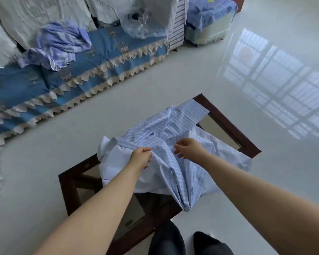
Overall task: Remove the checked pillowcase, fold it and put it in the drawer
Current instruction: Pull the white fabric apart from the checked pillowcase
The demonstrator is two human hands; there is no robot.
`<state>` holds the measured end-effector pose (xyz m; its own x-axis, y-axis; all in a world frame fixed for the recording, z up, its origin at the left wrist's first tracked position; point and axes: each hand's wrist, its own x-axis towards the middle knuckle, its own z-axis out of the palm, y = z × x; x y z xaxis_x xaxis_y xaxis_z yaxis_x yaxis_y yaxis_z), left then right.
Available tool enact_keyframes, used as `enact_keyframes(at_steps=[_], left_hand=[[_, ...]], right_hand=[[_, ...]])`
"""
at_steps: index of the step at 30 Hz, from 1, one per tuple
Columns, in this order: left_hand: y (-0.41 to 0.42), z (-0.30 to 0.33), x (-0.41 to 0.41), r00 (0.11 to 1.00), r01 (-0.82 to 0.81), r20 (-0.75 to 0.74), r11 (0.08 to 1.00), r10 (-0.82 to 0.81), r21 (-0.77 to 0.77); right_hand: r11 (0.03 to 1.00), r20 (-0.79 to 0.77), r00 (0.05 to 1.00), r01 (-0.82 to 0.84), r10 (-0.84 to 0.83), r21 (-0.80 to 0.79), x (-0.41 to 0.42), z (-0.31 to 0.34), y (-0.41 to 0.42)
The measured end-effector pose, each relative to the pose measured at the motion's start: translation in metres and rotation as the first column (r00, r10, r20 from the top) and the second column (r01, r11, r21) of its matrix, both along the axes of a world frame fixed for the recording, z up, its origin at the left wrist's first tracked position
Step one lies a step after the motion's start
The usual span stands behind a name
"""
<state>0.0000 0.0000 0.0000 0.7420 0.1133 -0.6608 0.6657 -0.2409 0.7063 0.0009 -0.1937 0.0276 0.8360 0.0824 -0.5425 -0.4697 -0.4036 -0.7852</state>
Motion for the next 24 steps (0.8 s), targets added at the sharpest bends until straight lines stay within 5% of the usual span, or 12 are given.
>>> enact_keyframes(at_steps=[2,5,7,10,12,18,24], left_hand=[[0.011,-0.018,0.01,0.999,0.01,-0.05,0.998,-0.007,0.061],[0.028,-0.051,0.018,0.969,0.242,-0.102,0.94,-0.223,0.242],[0.035,-0.065,0.026,0.887,0.461,-0.177,0.794,-0.426,0.396],[0.045,-0.083,0.034,0.682,0.705,-0.349,0.452,-0.642,0.546],[0.048,-0.091,0.045,0.596,0.753,-0.408,0.306,-0.692,0.582],[0.037,-0.125,0.084,0.439,0.736,-0.408,0.061,-0.8,0.674],[0.022,-0.164,0.103,0.253,0.798,-0.548,-0.148,-0.798,0.584]], right_hand=[[1.0,-0.044,0.999,0.019,-0.02,-0.017,0.005,-0.024,0.01],[0.998,-0.128,0.99,0.055,-0.058,-0.029,0.001,-0.061,0.021],[0.996,-0.175,0.98,0.087,-0.092,-0.035,-0.001,-0.079,0.024],[0.996,-0.252,0.964,0.076,-0.085,-0.048,-0.005,-0.1,0.025],[0.996,-0.281,0.956,0.068,-0.08,-0.05,-0.004,-0.111,0.025],[0.999,-0.329,0.944,-0.01,-0.003,-0.038,-0.001,-0.137,0.019],[1.0,-0.337,0.941,0.013,-0.021,-0.027,-0.004,-0.152,0.009]])
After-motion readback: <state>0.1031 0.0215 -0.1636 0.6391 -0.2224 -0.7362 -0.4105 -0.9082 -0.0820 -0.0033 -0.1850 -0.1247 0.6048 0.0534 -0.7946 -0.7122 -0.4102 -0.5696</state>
